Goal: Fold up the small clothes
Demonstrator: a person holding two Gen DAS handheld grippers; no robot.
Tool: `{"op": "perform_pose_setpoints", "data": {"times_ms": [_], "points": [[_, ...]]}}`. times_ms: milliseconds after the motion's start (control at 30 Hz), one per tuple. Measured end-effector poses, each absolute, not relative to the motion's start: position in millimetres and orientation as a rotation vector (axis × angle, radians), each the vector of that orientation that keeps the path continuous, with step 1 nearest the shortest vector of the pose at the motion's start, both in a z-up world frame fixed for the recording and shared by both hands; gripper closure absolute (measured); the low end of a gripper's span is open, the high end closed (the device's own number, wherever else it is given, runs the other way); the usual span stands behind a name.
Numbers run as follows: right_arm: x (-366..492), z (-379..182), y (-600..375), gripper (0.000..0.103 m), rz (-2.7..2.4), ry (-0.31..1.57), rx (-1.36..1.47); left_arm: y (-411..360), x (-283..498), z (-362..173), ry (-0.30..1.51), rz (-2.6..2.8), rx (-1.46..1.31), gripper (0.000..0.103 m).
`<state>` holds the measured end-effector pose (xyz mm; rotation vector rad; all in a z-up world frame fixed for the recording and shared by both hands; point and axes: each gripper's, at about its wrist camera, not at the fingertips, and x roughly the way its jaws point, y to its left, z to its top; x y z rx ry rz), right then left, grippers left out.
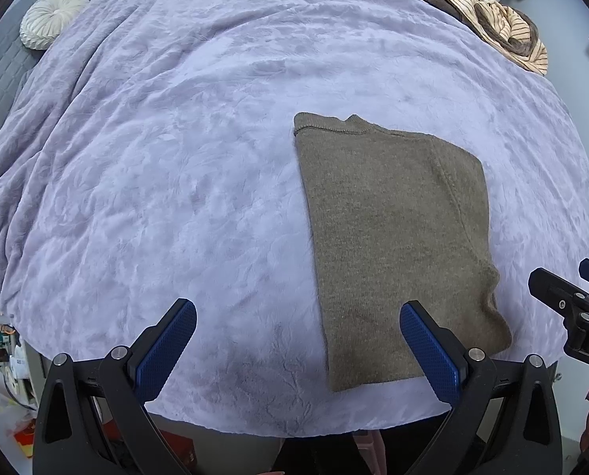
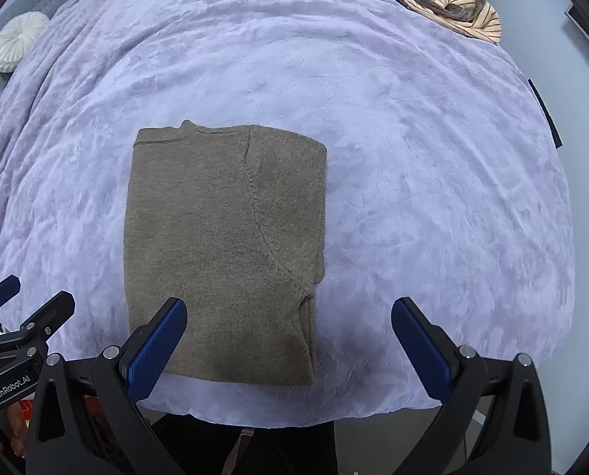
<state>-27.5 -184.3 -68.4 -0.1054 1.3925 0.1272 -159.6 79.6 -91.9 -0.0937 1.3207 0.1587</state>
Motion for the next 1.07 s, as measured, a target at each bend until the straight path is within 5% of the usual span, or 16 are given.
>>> {"op": "perform_pose_setpoints", "data": {"times_ms": [1067], "points": [[-34.6, -68.2, -178.9, 0.0, 0.127, 1.394, -0.102, 83.2, -158.8, -94.4, 1.31, 0.153, -0.106, 0.0]]}}
